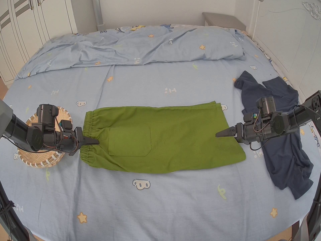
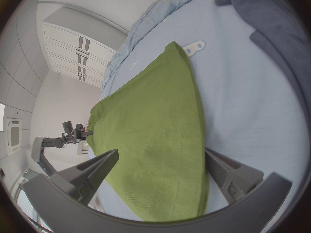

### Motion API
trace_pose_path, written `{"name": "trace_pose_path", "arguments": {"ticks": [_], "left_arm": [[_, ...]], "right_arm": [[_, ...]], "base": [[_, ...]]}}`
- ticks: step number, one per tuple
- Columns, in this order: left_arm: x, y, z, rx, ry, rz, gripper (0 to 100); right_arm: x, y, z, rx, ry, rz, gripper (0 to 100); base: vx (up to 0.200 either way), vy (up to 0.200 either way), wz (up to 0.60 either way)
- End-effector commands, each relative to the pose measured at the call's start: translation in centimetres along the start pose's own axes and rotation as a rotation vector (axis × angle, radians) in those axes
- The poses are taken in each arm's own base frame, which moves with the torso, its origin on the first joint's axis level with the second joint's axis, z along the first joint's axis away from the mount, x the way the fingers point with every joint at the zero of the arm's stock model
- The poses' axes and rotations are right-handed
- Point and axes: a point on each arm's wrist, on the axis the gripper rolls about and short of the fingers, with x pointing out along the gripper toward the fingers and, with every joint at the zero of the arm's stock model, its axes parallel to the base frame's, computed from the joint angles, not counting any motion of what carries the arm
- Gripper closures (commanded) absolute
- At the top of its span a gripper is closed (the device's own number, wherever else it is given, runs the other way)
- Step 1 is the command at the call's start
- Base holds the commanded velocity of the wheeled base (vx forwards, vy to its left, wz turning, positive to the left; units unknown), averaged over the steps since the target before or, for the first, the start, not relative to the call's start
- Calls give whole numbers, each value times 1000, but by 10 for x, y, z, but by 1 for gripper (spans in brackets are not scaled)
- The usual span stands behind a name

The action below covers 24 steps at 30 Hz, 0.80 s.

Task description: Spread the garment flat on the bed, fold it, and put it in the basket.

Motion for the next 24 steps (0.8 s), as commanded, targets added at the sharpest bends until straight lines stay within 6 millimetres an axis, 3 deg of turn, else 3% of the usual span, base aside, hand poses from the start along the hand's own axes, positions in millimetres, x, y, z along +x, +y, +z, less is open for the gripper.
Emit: {"name": "trace_pose_path", "arguments": {"ticks": [1, 5, 6, 18, 22, 24], "left_arm": [[0, 0, 0, -1, 0, 0, 100], [0, 0, 0, -1, 0, 0, 100], [0, 1, 0, -3, -1, 1, 100], [0, 5, 1, -14, -1, 7, 100], [-1, 3, 0, -39, 19, 15, 100], [-5, 1, 0, -72, 49, 32, 100]], "right_arm": [[1, -4, 0, 37, 13, 57, 0], [-4, -10, 4, 48, -2, 48, 0], [-5, -10, 6, 50, -9, 46, 100], [-14, -25, 11, 97, -35, 39, 100], [-21, -16, 8, 134, 7, 33, 100], [-45, 10, 10, 139, 33, 30, 100]], "base": [[0, 0, 0], [0, 0, 0], [0, 0, 0], [0, 0, 0], [0, 0, 0], [0, 0, 0]]}}
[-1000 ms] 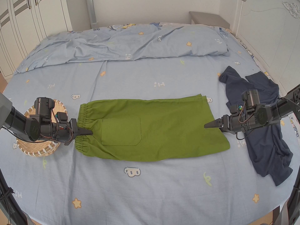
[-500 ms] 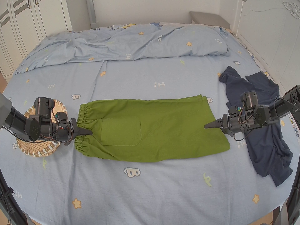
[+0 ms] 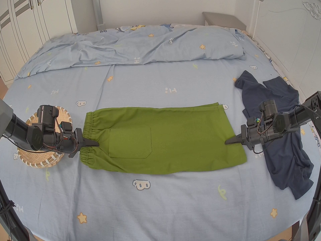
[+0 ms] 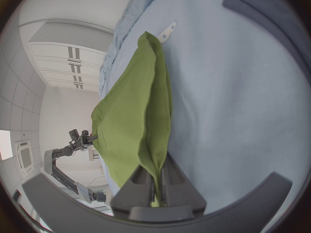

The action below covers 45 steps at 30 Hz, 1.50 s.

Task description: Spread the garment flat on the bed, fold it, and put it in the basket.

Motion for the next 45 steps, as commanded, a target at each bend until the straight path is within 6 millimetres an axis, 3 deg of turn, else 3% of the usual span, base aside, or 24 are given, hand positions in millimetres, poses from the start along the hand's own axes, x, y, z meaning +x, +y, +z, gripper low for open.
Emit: {"name": "trace_pose_path", "arguments": {"ticks": [1, 7, 13, 14, 20, 21, 26, 32, 41, 42, 45], "left_arm": [[-7, -4, 1, -38, 29, 20, 100], [-31, -14, -9, -73, 68, 50, 100], [-46, -14, -41, -65, 125, 71, 100], [-50, -12, -55, -59, 150, 80, 100], [-58, -1, -100, -38, 248, 110, 100], [-62, 1, -113, -44, 271, 113, 100], [-71, 4, -140, -55, 285, 121, 100], [-70, 11, -154, -24, 253, 117, 100], [-66, 17, -158, -21, 245, 135, 100], [-66, 18, -157, -19, 245, 140, 100], [-66, 19, -157, -19, 243, 151, 100]], "right_arm": [[-32, 37, -1, -15, 9, 0, 100], [-66, 59, -14, -10, 38, -17, 100], [-73, 55, -46, -11, 120, -37, 100], [-73, 50, -62, 15, 154, -44, 100], [-65, 33, -112, 69, 218, -49, 100], [-64, 28, -127, 62, 212, -49, 100], [-61, 22, -166, 34, 210, -40, 100], [-61, 19, -177, 31, 208, -36, 100], [-56, 13, -170, 6, 166, 40, 100], [-55, 12, -170, 7, 169, 39, 0], [-53, 9, -167, 8, 161, 40, 0]], "base": [[0, 0, 0], [0, 0, 0], [0, 0, 0], [0, 0, 0], [0, 0, 0], [0, 0, 0], [0, 0, 0], [0, 0, 0], [0, 0, 0], [0, 0, 0], [0, 0, 0]]}}
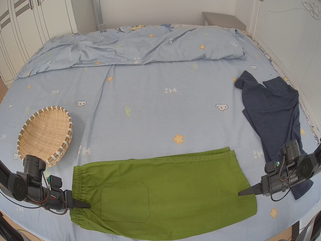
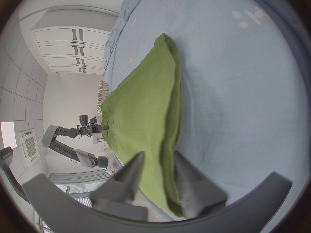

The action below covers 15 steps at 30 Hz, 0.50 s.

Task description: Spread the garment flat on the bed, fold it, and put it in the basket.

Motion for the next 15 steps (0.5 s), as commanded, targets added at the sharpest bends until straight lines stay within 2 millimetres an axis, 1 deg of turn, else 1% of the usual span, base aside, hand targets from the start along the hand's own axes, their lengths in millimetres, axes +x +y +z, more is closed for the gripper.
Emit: {"name": "trace_pose_path", "arguments": {"ticks": [1, 4, 6, 9, 11, 12, 15], "left_arm": [[2, 2, 0, -10, 9, 8, 100], [-1, 3, 1, -16, -9, 12, 100], [-8, 4, 4, -24, -44, 17, 100], [-28, 0, 6, -12, -144, 29, 100], [-41, -5, 7, 1, -198, 37, 100], [-48, -9, 8, 6, -218, 42, 100], [-65, -19, 6, 5, -247, 72, 100]], "right_arm": [[3, -5, 2, 6, -4, 0, 0], [2, -6, 3, -1, -16, 0, 0], [-2, -8, 4, -8, -47, -6, 0], [-13, -11, 8, -17, -106, -15, 0], [-27, -6, 13, -44, -169, -24, 0], [-35, 0, 16, -62, -205, -28, 0], [-51, 16, 25, -92, -277, -25, 0]], "base": [[0, 0, 0], [0, 0, 0], [0, 0, 0], [0, 0, 0], [0, 0, 0], [0, 0, 0], [0, 0, 0]]}}
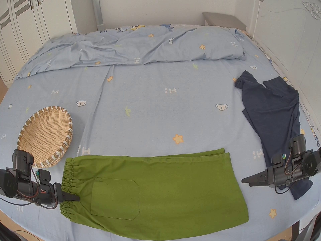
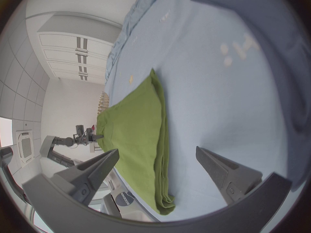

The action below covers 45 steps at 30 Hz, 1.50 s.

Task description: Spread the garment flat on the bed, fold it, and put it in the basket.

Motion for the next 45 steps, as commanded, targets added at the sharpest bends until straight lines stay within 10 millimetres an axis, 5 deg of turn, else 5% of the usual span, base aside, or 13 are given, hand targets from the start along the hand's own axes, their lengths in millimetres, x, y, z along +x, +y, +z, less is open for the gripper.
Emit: {"name": "trace_pose_path", "arguments": {"ticks": [1, 9, 16, 27, 45], "left_arm": [[-38, -17, 6, 36, -137, 29, 100], [-59, -25, 15, 26, -166, 125, 100], [-71, -38, 24, 95, -222, 238, 100], [-101, -142, 31, 166, -74, 124, 100], [-35, -236, -2, 402, 92, 101, 100]], "right_arm": [[-32, 22, 18, -67, -150, -7, 0], [-45, 61, 40, -59, -227, 69, 0], [-43, 64, 40, -64, -219, 74, 0], [-46, 67, 38, -71, -227, 77, 0], [-41, 59, 39, -50, -211, 61, 0]], "base": [[0, 0, 0], [0, 0, 0], [0, 0, 0], [0, 0, 0], [0, 0, 0]]}}
